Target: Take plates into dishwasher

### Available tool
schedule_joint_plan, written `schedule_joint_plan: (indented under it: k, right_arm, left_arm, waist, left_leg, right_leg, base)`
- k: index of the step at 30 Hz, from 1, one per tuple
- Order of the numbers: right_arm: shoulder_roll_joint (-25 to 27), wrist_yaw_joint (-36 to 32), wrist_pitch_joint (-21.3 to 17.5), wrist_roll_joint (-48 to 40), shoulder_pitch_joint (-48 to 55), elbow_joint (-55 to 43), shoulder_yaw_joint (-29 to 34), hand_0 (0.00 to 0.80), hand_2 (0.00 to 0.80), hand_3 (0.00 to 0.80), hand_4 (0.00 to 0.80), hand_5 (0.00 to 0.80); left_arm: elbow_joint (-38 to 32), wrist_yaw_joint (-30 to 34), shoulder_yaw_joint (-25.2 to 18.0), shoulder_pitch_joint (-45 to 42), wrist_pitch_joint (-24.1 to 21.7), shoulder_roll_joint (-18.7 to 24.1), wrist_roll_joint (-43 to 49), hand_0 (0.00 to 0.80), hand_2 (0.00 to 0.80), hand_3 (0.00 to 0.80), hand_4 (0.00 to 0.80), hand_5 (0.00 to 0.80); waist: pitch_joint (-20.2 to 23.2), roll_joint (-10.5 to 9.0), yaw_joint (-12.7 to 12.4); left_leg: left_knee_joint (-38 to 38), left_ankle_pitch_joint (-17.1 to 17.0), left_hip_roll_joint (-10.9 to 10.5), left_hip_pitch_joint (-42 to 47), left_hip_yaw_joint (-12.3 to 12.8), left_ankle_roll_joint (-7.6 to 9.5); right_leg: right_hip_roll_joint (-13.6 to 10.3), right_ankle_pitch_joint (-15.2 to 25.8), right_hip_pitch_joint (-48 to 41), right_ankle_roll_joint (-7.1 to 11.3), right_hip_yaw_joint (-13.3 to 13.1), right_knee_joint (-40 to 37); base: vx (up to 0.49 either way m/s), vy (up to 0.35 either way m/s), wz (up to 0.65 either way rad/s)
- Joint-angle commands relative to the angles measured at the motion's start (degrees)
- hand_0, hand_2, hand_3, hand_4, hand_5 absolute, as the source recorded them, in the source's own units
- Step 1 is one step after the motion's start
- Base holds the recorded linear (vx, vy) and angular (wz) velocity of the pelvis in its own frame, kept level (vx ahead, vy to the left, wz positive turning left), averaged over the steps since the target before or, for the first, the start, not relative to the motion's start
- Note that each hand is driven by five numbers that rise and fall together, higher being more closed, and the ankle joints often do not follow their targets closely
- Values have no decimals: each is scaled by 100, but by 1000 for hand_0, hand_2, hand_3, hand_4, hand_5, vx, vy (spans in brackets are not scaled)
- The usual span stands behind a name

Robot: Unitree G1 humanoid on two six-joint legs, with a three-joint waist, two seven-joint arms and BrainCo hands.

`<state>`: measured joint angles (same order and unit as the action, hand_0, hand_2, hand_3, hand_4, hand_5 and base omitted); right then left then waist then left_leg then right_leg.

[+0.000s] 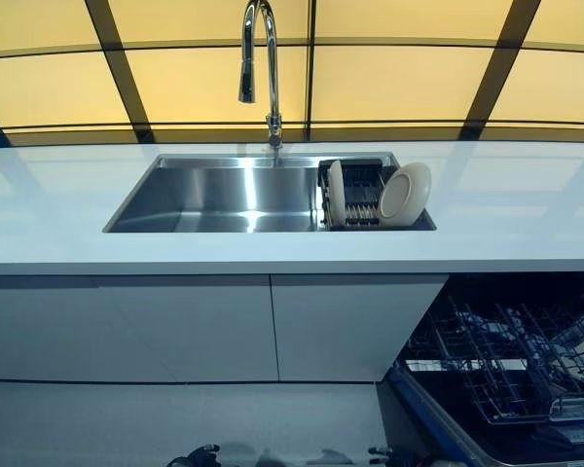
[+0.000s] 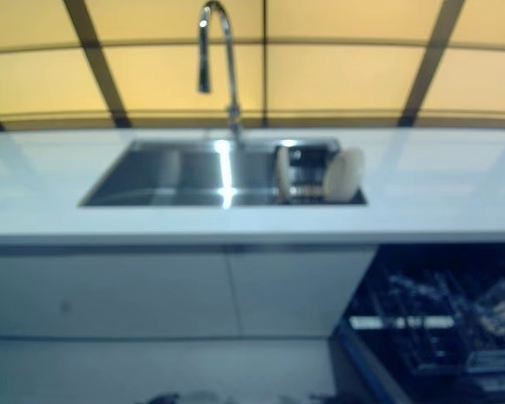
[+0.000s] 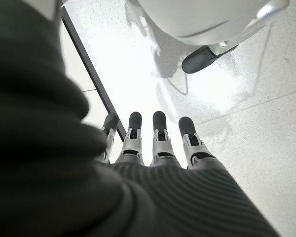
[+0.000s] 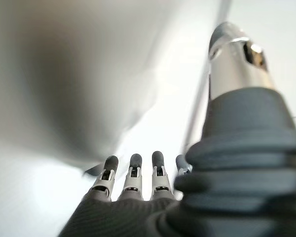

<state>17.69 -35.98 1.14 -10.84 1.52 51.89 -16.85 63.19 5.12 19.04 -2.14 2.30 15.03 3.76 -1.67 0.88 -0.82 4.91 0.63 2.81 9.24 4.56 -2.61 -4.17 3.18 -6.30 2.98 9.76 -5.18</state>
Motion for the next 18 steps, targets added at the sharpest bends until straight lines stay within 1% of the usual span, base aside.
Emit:
schedule_joint_plan:
  k: [1,2,3,4,5,6,7,8,9,10,11,12,13,16,18]
  right_arm:
    - [-58,-1382,295,-1727,-306,-1930,4,0,0,0,0,0]
    - [-16,-1450,341,-1974,-236,-2482,12,0,0,0,0,0]
    - [22,-1554,232,-2194,-198,-2746,18,0,0,0,0,0]
    - [70,-1446,477,-2591,-215,-3508,93,0,0,0,0,0]
    - [91,-1406,530,-2826,-250,-3763,134,0,0,0,0,0]
    - [87,-1362,641,-3247,-377,-4197,236,0,0,0,0,0]
    - [71,-1256,637,-3487,-500,-4495,286,0,0,0,0,0]
    - [51,-1154,599,-3709,-616,-4693,324,0,0,0,0,0]
    - [-11,-919,556,-4050,-790,-4981,394,0,0,0,0,0]
    - [-76,-595,415,-4346,-1001,-5155,487,0,0,0,0,0]
    - [-128,-429,405,-4534,-1143,-5220,571,0,0,0,0,0]
    - [-232,-87,320,-4828,-1388,-5341,734,0,0,0,0,0]
    - [-283,107,170,-4980,-1558,-5391,832,0,0,0,0,0]
    - [-374,515,27,-5246,-1881,-5667,1016,0,0,0,0,0]
    - [-390,773,-200,-5277,-2119,-5806,1101,0,0,0,0,0]
  left_arm:
    - [-172,134,-2,208,122,245,245,0,0,0,0,0]
    - [-252,148,-35,147,141,286,258,0,0,0,0,0]
    - [-299,151,-51,111,152,306,256,0,0,0,0,0]
    - [-369,126,-21,61,168,327,190,0,0,0,0,0]
    - [-390,108,-4,42,167,323,164,0,0,0,0,0]
    - [-411,69,24,17,164,297,138,0,0,0,0,0]
    - [-413,38,52,7,152,284,116,0,0,0,0,0]
    - [-413,23,80,10,152,275,99,0,0,0,0,0]
    - [-408,4,107,22,141,270,83,0,0,0,0,0]
    - [-432,7,120,36,155,279,68,0,0,0,0,0]
    - [-447,11,116,51,167,283,71,0,0,0,0,0]
    - [-490,20,100,61,191,282,90,0,0,0,0,0]
    - [-532,37,88,68,206,294,107,0,0,0,0,0]
    - [-588,56,106,113,234,330,117,0,0,0,0,0]
    - [-536,33,151,174,226,323,127,0,0,0,0,0]
  waist:
    - [-233,-306,-60]
    - [-233,-319,-40]
    - [-234,-327,-22]
    - [-235,-332,-1]
    - [-233,-332,0]
    - [-234,-328,-5]
    - [-247,-323,-18]
    - [-263,-316,-33]
    - [-290,-306,-54]
    - [-320,-294,-76]
    - [-342,-287,-89]
    - [-374,-273,-109]
    - [-395,-267,-126]
    - [-442,-256,-161]
    - [-469,-250,-190]
  left_leg:
    - [9,-89,-519,-167,23,342]
    - [9,-87,-522,-170,34,340]
    - [9,-85,-523,-172,44,339]
    - [9,-74,-533,-169,52,352]
    - [9,-70,-536,-166,58,360]
    - [9,-55,-539,-152,77,379]
    - [9,-45,-546,-138,91,401]
    - [-7,-34,-551,-135,105,419]
    - [-38,-17,-559,-143,121,444]
    - [-74,3,-564,-148,136,469]
    - [-98,18,-572,-149,146,489]
    - [-158,53,-587,-166,153,523]
    - [-212,78,-604,-187,161,553]
    - [-332,125,-648,-264,147,630]
    - [-420,151,-697,-339,94,674]
  right_leg:
    - [2,-153,-129,206,83,245]
    - [-4,-149,-114,219,77,251]
    - [-11,-143,-102,230,73,255]
    - [-23,-135,-83,252,51,260]
    - [-31,-134,-73,261,36,267]
    - [-54,-143,-54,274,15,297]
    - [-77,-160,-26,288,-12,355]
    - [-100,-172,-3,299,-31,410]
    - [-137,-182,37,320,-55,491]
    - [-181,-194,80,344,-71,591]
    - [-213,-200,108,360,-84,663]
    - [-274,-180,164,398,-107,790]
    - [-335,-149,208,434,-128,899]
    - [-468,-37,343,502,-181,1187]
    - [-589,92,455,490,-216,1439]
  base:
    - [-36,-27,1]
    - [0,0,0]
    - [0,0,0]
    - [-11,35,1]
    - [-4,66,2]
    - [1,85,0]
    - [0,99,-1]
    - [-8,112,-3]
    - [-18,130,-3]
    - [-21,134,-3]
    - [-23,150,-4]
    - [-18,161,-4]
    - [-17,161,-5]
    - [-24,140,-9]
    - [-33,160,-4]
